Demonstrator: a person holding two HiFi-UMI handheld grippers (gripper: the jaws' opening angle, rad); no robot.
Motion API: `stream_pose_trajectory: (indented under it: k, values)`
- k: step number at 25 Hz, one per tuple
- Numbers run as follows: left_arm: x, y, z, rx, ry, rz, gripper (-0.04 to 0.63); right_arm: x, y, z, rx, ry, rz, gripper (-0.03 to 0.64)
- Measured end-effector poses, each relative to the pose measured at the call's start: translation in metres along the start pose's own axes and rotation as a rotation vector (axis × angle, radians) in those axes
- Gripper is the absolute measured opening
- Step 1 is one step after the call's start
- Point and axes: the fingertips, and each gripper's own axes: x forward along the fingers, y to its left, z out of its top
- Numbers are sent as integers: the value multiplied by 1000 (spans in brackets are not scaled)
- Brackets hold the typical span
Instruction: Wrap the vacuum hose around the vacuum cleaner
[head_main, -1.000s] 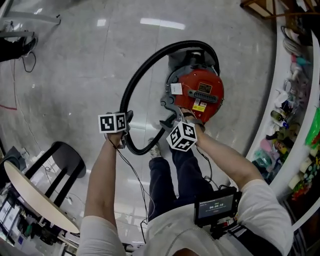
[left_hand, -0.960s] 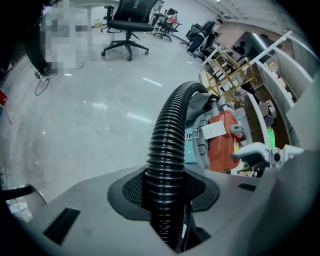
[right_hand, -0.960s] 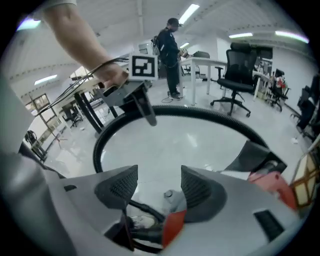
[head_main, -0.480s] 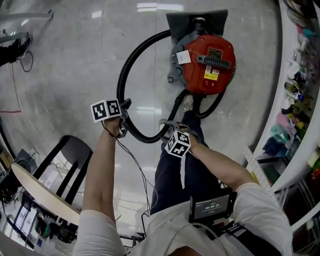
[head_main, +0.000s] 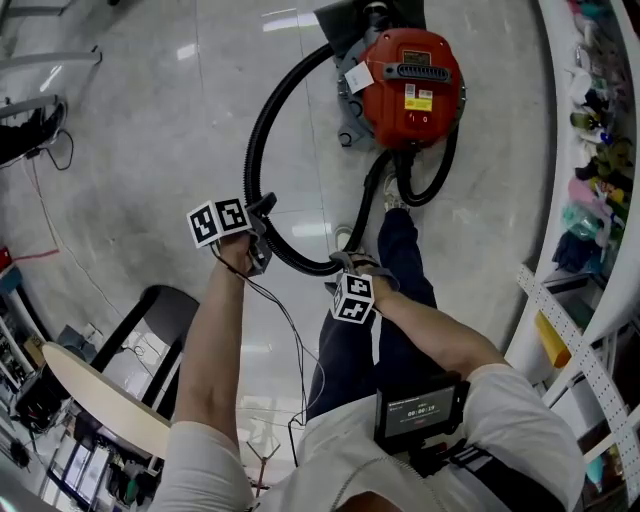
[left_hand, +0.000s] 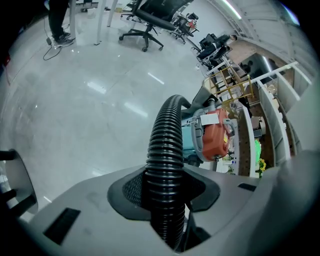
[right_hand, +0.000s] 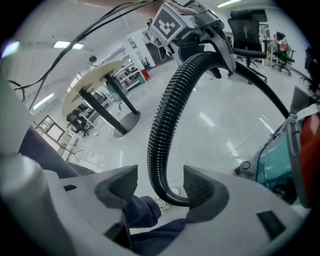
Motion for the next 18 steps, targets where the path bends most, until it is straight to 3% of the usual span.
stream_pose_trajectory:
  k: [7, 18]
  values:
    - [-17, -22, -25, -112, 3, -93, 143, -18, 18, -17, -49, 31, -118, 270]
    - [-18, -66, -60, -177, 9, -157, 140, -33, 9, -70, 82, 92, -254, 270]
